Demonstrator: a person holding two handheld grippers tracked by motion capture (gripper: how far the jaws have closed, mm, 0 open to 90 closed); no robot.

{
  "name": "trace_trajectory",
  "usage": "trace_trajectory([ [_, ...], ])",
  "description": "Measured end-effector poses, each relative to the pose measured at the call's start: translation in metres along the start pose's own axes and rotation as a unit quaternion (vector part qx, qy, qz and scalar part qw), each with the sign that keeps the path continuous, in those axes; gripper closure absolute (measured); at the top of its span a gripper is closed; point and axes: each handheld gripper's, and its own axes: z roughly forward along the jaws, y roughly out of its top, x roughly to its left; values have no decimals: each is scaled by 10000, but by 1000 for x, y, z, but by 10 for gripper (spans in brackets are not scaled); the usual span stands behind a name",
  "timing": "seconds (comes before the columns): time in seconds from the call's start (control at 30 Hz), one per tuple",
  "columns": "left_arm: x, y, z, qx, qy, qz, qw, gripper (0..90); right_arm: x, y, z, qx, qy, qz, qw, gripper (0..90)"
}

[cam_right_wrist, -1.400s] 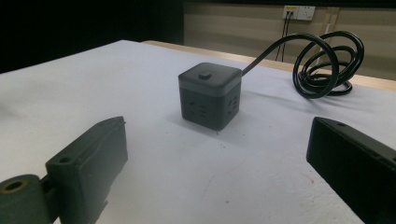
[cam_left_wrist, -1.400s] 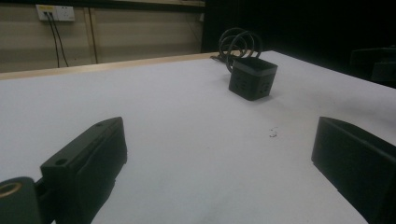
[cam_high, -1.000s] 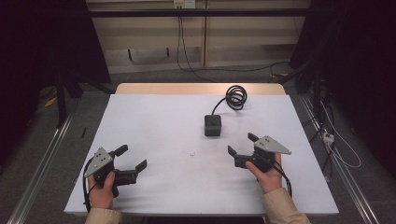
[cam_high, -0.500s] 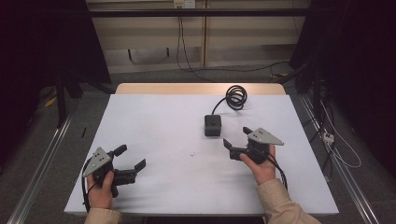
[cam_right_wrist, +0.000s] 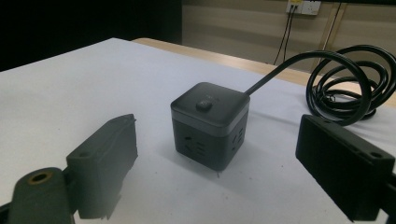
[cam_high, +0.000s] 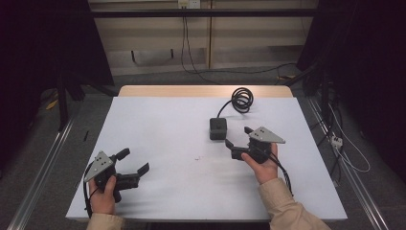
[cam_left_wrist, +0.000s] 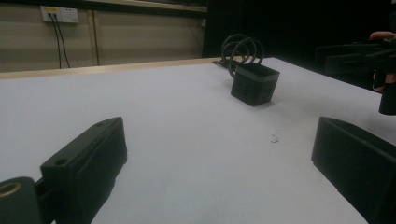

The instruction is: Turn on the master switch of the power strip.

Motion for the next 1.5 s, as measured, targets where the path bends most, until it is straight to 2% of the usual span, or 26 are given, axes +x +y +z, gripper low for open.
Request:
trace_trajectory([
  [0.4, 0, 0, 0, -8, -20, -6, 10000, 31, 2, 4, 9, 40, 41, -62, 10000, 156],
  [0.97, 1, 0, 0, -24, -11, -28, 10000, 30, 4, 10, 21, 112, 164, -28, 9998, 227],
  [1.27, 2, 0, 0, -39, -12, -20, 10000, 30, -2, 12, 26, 160, 216, 184, 9995, 328],
  [1.5, 2, 0, 0, -40, -16, -30, 10000, 31, 0, 14, 29, 218, 292, 101, 9993, 386],
])
